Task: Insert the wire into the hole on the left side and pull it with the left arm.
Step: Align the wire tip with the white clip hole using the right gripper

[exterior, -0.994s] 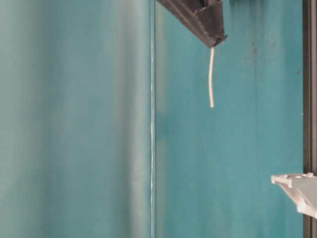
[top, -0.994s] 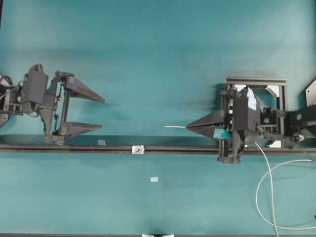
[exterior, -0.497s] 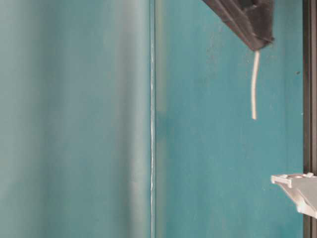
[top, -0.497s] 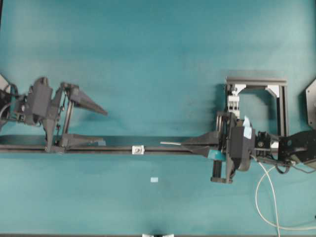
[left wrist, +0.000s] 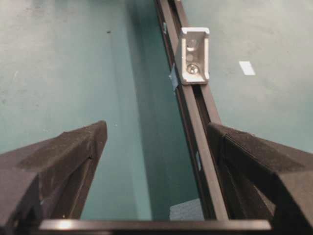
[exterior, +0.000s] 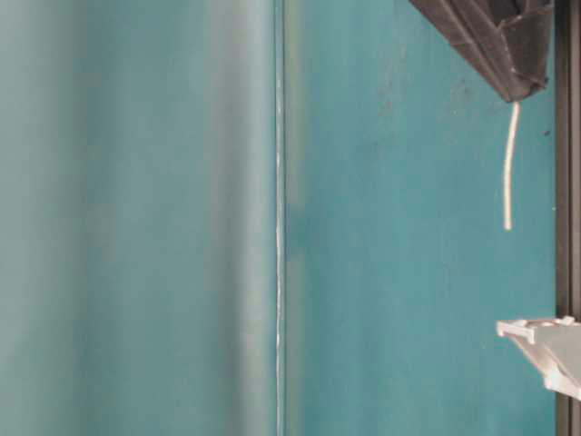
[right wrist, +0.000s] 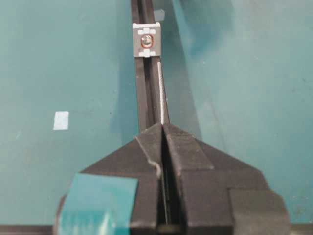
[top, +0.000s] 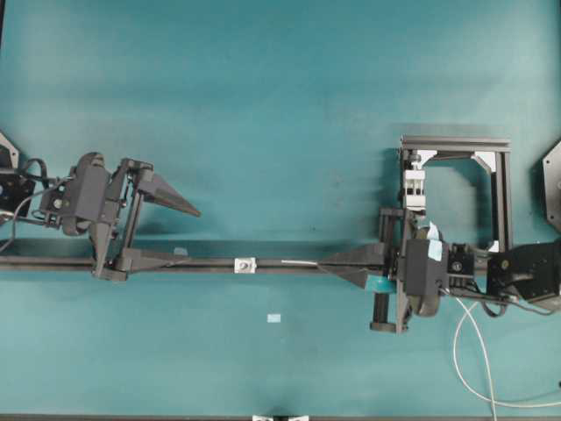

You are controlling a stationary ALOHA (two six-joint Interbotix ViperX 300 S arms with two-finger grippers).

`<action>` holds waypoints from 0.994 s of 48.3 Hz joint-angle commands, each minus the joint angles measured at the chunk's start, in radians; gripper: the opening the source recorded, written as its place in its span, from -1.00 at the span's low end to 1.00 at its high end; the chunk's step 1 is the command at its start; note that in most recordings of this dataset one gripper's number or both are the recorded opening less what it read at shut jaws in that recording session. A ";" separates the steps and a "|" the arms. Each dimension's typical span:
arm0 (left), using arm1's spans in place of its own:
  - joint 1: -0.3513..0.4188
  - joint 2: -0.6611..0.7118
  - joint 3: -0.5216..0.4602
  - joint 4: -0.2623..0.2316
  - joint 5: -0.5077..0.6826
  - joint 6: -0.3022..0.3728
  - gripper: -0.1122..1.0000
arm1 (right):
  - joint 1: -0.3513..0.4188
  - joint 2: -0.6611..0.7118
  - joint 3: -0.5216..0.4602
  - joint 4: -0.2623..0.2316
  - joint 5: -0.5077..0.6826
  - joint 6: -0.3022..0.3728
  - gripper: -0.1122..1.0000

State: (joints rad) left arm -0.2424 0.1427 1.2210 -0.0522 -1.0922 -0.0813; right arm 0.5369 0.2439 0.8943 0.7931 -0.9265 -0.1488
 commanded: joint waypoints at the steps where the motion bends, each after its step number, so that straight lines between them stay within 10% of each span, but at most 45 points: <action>1: -0.008 0.003 -0.014 -0.003 -0.014 0.002 0.41 | 0.008 0.005 -0.005 0.002 -0.028 0.000 -0.72; 48: -0.008 0.012 -0.028 -0.002 -0.023 0.006 0.38 | 0.009 0.026 0.040 -0.084 -0.118 0.049 -0.72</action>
State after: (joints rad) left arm -0.2485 0.1641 1.2011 -0.0522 -1.1060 -0.0767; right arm 0.5415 0.2807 0.9388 0.7164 -1.0324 -0.1012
